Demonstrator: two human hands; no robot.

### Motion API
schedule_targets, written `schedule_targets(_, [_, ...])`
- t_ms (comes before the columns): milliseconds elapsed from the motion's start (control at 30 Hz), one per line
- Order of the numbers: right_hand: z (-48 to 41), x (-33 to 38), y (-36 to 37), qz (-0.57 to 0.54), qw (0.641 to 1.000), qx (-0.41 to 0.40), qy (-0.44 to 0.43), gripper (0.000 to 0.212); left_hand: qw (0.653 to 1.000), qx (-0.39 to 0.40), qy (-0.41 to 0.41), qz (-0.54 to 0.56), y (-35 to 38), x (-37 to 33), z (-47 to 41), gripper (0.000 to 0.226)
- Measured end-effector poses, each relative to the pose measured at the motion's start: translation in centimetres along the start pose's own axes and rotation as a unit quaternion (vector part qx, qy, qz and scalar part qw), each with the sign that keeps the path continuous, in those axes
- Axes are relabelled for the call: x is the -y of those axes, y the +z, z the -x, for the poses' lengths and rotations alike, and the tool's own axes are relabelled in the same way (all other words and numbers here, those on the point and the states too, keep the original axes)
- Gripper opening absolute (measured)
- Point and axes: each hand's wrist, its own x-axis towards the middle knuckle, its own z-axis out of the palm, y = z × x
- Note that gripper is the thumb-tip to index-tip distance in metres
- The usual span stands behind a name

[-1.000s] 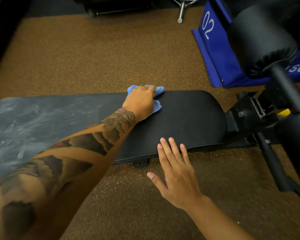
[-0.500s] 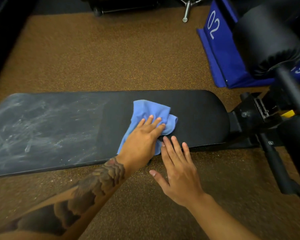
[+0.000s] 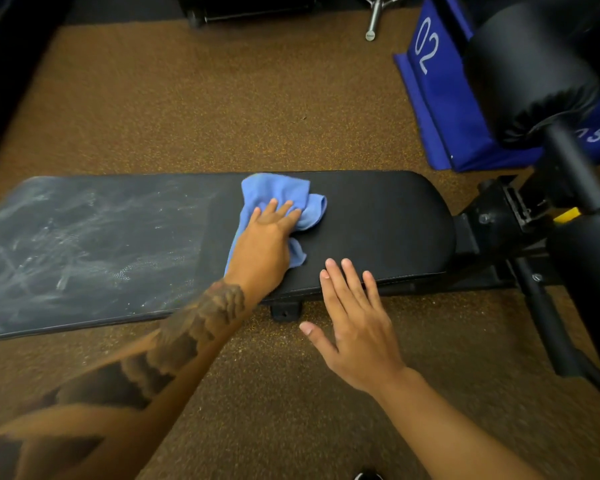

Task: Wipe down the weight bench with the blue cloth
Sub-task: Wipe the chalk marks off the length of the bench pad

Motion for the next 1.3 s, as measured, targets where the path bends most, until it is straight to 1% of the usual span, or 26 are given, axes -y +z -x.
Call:
schedule_targets(100, [0.0,-0.2,0.0,-0.004,1.000,-0.003,-0.006,0.074,1.000,-0.022,0.009,0.016,0.9,-1.1,4.1,0.048])
schedule_targets(200, [0.0,-0.2,0.1,-0.016,1.000,-0.016,-0.009,0.073,0.999,-0.014,0.030,0.041,1.8,-3.2,5.8,0.049])
schedule_targets(333, [-0.1,0.0,0.6,-0.031,0.999,-0.040,0.001,0.074,0.996,0.011,0.062,0.064,2.1,-3.6,3.6,0.047])
schedule_targets(433, [-0.2,0.2,0.8,-0.036,0.998,-0.049,0.004,0.075,0.993,0.056,0.096,0.045,1.8,-3.0,0.8,0.053])
schedule_targets(533, [-0.2,0.2,0.9,-0.028,0.998,-0.054,0.004,0.074,0.990,0.080,0.120,0.005,1.4,-2.5,-1.8,0.058])
schedule_targets(600, [-0.1,0.2,0.9,-0.022,0.998,-0.055,0.005,0.074,0.991,0.075,0.111,-0.013,1.3,-2.1,-2.8,0.059])
schedule_targets(733, [-0.1,0.2,0.7,-0.016,0.999,-0.047,0.005,0.073,0.998,0.040,0.037,-0.008,0.5,-1.6,-2.8,0.062])
schedule_targets(867, [-0.1,0.1,0.5,-0.012,0.999,-0.034,0.003,0.073,1.000,-0.001,-0.029,0.014,0.3,-1.0,-0.5,0.057])
schedule_targets(933, [-0.1,0.0,0.4,-0.012,1.000,-0.029,0.000,0.073,0.998,-0.022,-0.047,0.029,0.6,-0.8,1.5,0.058])
schedule_targets(1033, [0.0,-0.1,0.4,-0.017,0.999,-0.031,-0.002,0.073,0.997,-0.036,-0.046,0.048,1.2,-1.4,4.6,0.058])
schedule_targets(1133, [0.0,-0.1,0.5,-0.024,0.999,-0.035,-0.002,0.074,0.997,-0.021,-0.031,0.061,2.0,-2.9,5.6,0.054])
schedule_targets(1233, [0.0,0.1,0.5,-0.037,0.998,-0.042,0.000,0.075,0.999,0.005,0.004,0.044,2.1,-3.9,3.5,0.051])
schedule_targets(1300, [0.0,0.2,0.5,-0.041,0.998,-0.042,0.001,0.075,0.999,0.020,0.022,0.011,2.0,-4.1,1.3,0.058])
